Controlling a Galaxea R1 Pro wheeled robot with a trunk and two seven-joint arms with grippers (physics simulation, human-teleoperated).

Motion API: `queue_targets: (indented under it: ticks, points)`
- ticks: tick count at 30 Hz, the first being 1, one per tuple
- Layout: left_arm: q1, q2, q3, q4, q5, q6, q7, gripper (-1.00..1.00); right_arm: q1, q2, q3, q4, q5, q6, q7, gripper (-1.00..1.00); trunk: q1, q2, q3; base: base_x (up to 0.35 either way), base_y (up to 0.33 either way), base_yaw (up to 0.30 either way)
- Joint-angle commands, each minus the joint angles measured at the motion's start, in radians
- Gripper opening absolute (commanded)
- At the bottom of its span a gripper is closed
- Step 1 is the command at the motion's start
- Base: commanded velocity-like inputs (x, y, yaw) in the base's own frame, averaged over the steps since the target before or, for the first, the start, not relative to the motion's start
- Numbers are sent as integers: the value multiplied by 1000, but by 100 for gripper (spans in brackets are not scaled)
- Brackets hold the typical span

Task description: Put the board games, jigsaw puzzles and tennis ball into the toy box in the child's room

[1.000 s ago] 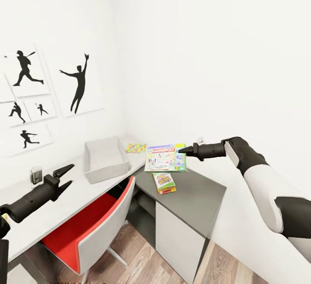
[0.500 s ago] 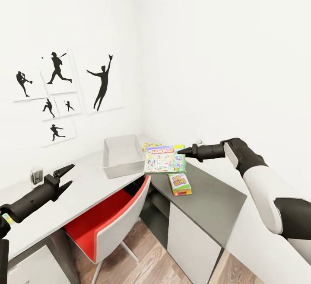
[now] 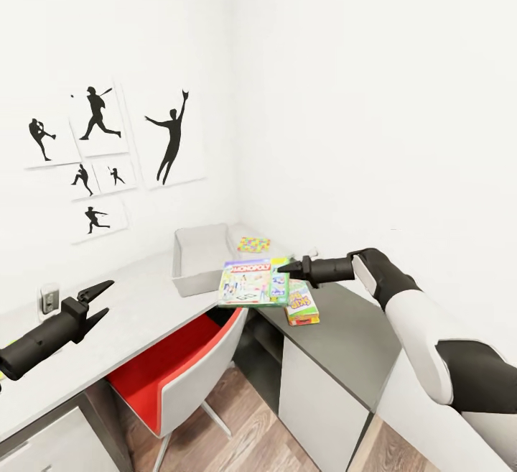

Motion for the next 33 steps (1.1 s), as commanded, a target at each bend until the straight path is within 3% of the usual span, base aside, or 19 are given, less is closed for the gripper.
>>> queue_targets:
  ticks: [1,28,33]
  points:
    - [-1,0,1,0,2,5,2,100,-1,5,3,0,-6,5,-1,-100,1,-2,-2,0,0,0]
    - [-1,0,1,0,2,5,2,100,-1,6,3,0,-6,5,-1,-100,1,-2,-2,0,0,0]
    - [-5,0,1,-3,25,6,-1,100,21,7,1,-25,1,8,-5,-100,1,-2,-2,0,0,0]
